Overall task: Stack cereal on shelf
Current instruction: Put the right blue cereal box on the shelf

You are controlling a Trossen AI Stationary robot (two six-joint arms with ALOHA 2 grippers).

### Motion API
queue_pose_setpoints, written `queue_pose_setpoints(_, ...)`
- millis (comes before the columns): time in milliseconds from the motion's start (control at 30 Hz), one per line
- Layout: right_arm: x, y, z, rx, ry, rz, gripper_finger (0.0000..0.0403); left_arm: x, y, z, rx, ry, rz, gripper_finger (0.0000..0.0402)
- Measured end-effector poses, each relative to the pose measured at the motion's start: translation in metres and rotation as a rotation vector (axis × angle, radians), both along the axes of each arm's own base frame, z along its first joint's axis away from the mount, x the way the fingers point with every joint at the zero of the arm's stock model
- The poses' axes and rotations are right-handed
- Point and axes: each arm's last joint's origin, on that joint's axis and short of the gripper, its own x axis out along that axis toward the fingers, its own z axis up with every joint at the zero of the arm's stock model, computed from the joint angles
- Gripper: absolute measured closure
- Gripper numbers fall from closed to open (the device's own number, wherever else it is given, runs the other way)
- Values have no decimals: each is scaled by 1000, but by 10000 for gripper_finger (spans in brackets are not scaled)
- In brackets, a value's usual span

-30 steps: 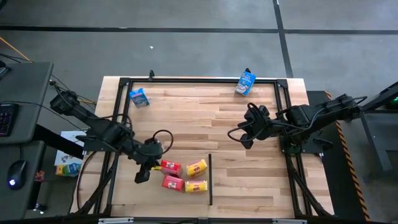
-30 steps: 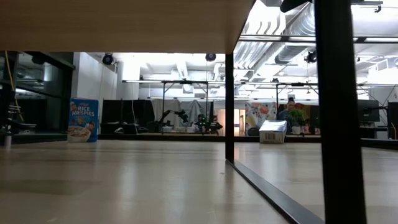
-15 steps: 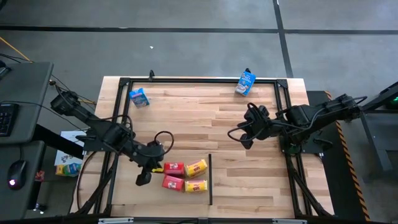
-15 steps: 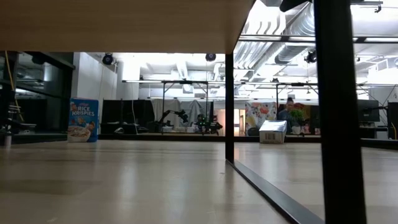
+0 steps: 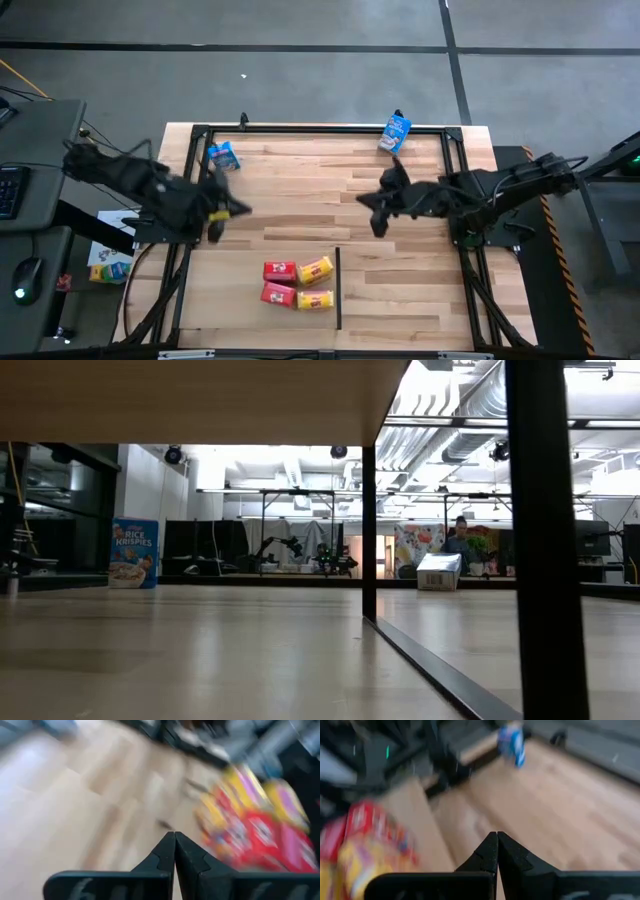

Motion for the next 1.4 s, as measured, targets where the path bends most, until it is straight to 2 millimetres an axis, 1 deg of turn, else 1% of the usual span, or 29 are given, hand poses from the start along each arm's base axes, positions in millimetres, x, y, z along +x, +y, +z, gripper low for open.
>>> queue_pose_setpoints(67,5,-8,7,-35,-69,-38,402,-8,13,6,34,-55,108,401)
queue_pose_setpoints(133,8,-20,11,-44,-100,-86,402,-13,26,9,68,-84,210,401)
queue_pose_setpoints(200,10,-34,14,-26,-112,-148,402,-16,36,11,94,-92,269,401)
queue_pose_setpoints(267,10,-50,12,-10,-99,-222,396,-17,45,11,119,-85,310,401)
queue_pose_setpoints(333,7,-69,7,7,-43,-299,377,-17,52,11,145,-70,325,401)
queue_pose_setpoints(400,0,-89,-2,33,48,-400,343,-17,58,10,159,-51,339,401)
queue_pose_setpoints(467,-8,-111,-16,73,161,-520,298,-17,63,10,162,-42,367,401)
queue_pose_setpoints(533,-22,-132,-34,139,302,-625,244,-18,67,9,164,-31,393,401)
queue_pose_setpoints(600,-34,-149,-57,220,393,-724,189,-17,70,8,177,-17,403,401)
queue_pose_setpoints(667,-46,-163,-85,304,473,-780,139,-17,72,8,188,-6,384,401)
queue_pose_setpoints(733,-55,-174,-112,398,494,-797,99,-18,73,8,177,-3,354,401)
queue_pose_setpoints(833,-60,-188,-144,512,409,-772,63,-17,75,7,152,0,323,401)
queue_pose_setpoints(900,-60,-197,-156,529,302,-756,53,-18,76,7,146,3,325,401)
queue_pose_setpoints(1000,-65,-211,-165,509,179,-791,50,-18,78,7,146,4,342,401)
queue_pose_setpoints(1133,-75,-234,-161,440,62,-851,50,-18,81,7,124,3,376,401)
queue_pose_setpoints(1200,-83,-247,-159,433,16,-859,50,-18,82,7,108,-3,394,401)
queue_pose_setpoints(1333,-96,-273,-164,439,25,-907,49,-18,82,8,67,-24,424,401)
queue_pose_setpoints(1400,-101,-283,-172,468,67,-911,49,-17,83,9,52,-41,445,401)
